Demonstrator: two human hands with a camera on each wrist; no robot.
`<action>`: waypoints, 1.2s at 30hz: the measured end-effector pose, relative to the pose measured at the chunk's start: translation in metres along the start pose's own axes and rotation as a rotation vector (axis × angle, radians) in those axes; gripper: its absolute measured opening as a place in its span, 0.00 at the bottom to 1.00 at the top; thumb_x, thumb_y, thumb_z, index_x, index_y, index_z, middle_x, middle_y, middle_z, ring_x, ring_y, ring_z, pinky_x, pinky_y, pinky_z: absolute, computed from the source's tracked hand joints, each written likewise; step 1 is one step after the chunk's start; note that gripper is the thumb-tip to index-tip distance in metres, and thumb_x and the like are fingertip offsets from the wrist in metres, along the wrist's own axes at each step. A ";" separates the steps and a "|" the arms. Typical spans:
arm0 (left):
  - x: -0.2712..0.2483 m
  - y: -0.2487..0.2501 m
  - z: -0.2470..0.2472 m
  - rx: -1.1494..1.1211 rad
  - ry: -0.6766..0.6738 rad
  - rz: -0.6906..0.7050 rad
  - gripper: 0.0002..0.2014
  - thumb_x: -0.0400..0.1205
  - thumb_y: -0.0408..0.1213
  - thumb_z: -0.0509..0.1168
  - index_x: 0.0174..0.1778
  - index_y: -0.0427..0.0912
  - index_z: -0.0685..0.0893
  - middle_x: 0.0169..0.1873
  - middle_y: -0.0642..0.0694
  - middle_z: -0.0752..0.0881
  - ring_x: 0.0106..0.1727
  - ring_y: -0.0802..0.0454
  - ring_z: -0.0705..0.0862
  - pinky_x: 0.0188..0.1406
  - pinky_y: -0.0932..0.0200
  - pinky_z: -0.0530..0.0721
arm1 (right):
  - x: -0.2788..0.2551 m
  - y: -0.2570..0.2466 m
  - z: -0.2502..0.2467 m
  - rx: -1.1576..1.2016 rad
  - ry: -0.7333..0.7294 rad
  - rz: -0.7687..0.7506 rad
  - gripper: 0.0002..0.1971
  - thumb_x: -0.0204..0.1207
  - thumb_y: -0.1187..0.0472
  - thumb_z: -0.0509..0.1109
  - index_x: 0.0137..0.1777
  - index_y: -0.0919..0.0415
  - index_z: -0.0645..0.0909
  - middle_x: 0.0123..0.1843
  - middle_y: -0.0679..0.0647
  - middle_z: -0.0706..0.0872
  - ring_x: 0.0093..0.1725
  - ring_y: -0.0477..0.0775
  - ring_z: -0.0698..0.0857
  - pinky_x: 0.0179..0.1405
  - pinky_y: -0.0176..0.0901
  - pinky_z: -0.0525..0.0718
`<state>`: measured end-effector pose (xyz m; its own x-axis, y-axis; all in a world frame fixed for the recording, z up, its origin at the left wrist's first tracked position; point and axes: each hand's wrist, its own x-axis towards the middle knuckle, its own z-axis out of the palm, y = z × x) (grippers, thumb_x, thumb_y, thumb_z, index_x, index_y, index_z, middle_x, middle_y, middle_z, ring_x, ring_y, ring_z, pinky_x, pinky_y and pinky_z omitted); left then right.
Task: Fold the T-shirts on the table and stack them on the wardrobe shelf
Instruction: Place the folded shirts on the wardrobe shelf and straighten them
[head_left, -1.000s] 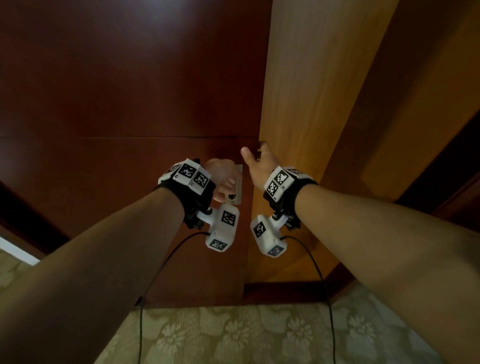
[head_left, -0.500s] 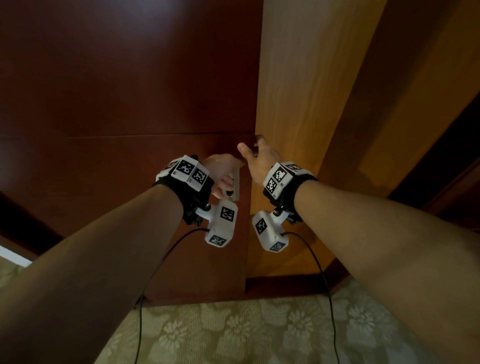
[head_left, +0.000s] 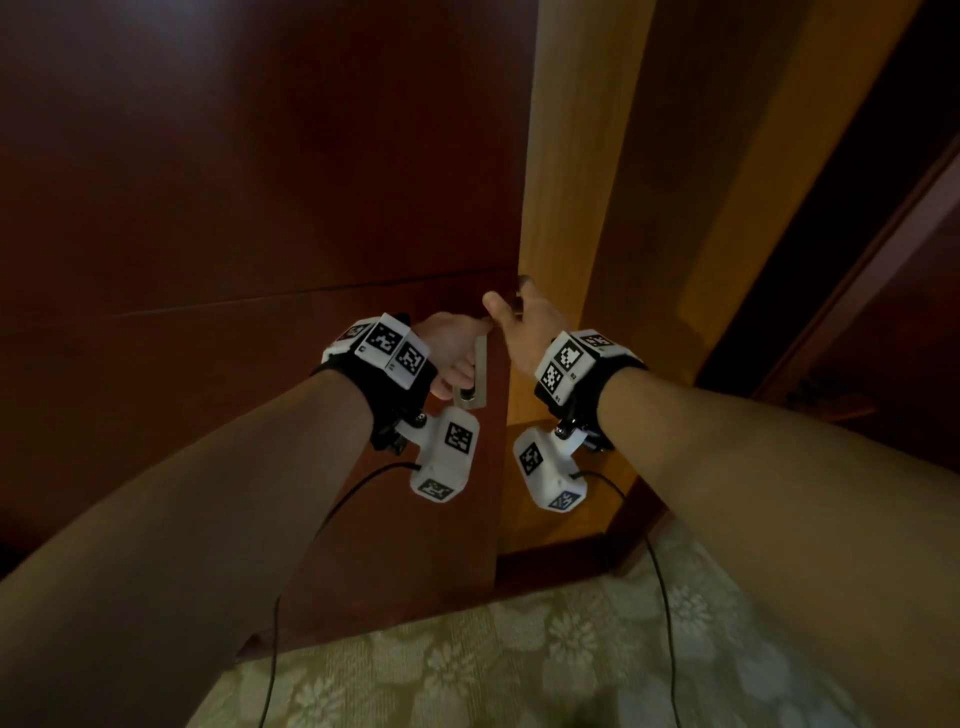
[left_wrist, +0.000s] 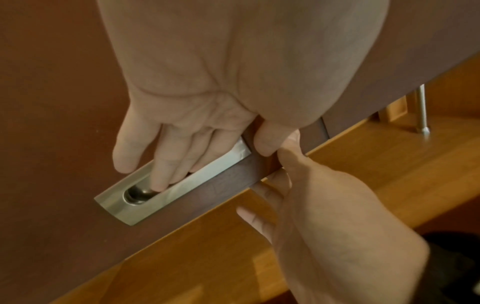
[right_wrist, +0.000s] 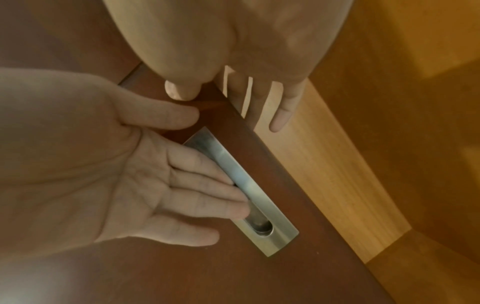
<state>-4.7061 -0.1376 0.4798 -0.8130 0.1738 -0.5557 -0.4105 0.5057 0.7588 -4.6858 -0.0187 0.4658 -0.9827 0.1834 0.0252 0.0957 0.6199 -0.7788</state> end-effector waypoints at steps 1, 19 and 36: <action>0.002 0.006 0.008 0.009 -0.010 0.002 0.30 0.87 0.55 0.57 0.64 0.26 0.78 0.60 0.30 0.83 0.63 0.36 0.83 0.60 0.41 0.77 | 0.000 0.005 -0.008 -0.009 0.014 0.012 0.27 0.85 0.41 0.55 0.78 0.57 0.65 0.75 0.57 0.77 0.71 0.59 0.78 0.64 0.46 0.75; 0.041 0.099 0.145 0.009 -0.204 0.007 0.44 0.75 0.72 0.55 0.66 0.31 0.78 0.60 0.31 0.83 0.58 0.34 0.84 0.61 0.35 0.78 | 0.023 0.072 -0.149 0.044 0.206 0.215 0.23 0.74 0.34 0.66 0.36 0.55 0.81 0.36 0.55 0.90 0.38 0.57 0.90 0.49 0.55 0.89; 0.067 0.155 0.240 0.021 -0.352 -0.014 0.22 0.83 0.32 0.58 0.73 0.29 0.72 0.75 0.32 0.73 0.75 0.38 0.74 0.70 0.40 0.68 | 0.042 0.142 -0.238 -0.115 0.301 0.221 0.29 0.78 0.36 0.64 0.39 0.65 0.86 0.32 0.58 0.88 0.39 0.54 0.89 0.42 0.42 0.86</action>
<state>-4.7249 0.1557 0.4786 -0.6132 0.4456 -0.6522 -0.4093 0.5269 0.7449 -4.6758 0.2584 0.5057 -0.8473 0.5276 0.0606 0.3341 0.6184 -0.7113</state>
